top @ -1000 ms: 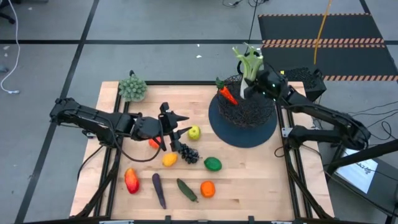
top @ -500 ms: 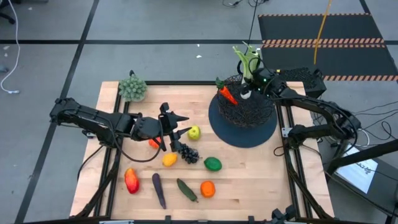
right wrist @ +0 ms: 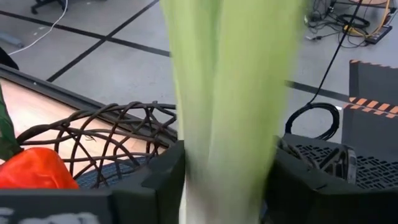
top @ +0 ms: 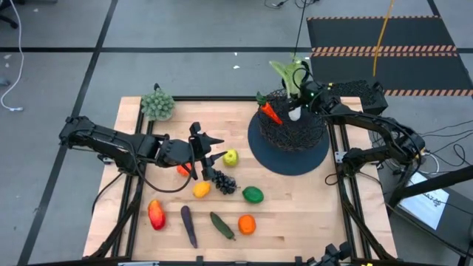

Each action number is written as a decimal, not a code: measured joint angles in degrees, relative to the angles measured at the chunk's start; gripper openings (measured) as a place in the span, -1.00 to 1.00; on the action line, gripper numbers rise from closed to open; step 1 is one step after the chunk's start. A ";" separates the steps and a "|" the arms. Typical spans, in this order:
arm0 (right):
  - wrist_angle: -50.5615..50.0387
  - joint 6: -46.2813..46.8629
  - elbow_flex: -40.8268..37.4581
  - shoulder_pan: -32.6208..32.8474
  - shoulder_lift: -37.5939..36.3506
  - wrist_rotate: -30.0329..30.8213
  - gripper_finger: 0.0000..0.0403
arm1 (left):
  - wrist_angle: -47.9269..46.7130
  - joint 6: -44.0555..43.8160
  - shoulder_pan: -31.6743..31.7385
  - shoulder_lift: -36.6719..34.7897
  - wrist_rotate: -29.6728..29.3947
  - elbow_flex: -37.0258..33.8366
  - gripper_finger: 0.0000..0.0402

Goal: Build produce basket
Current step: Put the green celery into the black wire basket, then put the yellow lemon into the black wire basket, then put the orange pumpkin into the black wire basket

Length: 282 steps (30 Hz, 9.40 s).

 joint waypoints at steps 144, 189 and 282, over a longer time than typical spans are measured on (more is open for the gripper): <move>37.99 -36.91 -12.28 73.55 5.90 7.34 0.60 | 3.96 -7.48 2.59 25.21 32.34 2.97 0.22; 38.56 -43.95 -0.26 72.74 24.26 7.03 0.19 | 14.66 -10.12 1.44 27.85 33.08 2.97 0.75; -1.75 -11.29 -2.30 72.54 -19.45 23.56 0.48 | -57.95 -48.42 -5.65 17.11 3.30 -1.81 0.80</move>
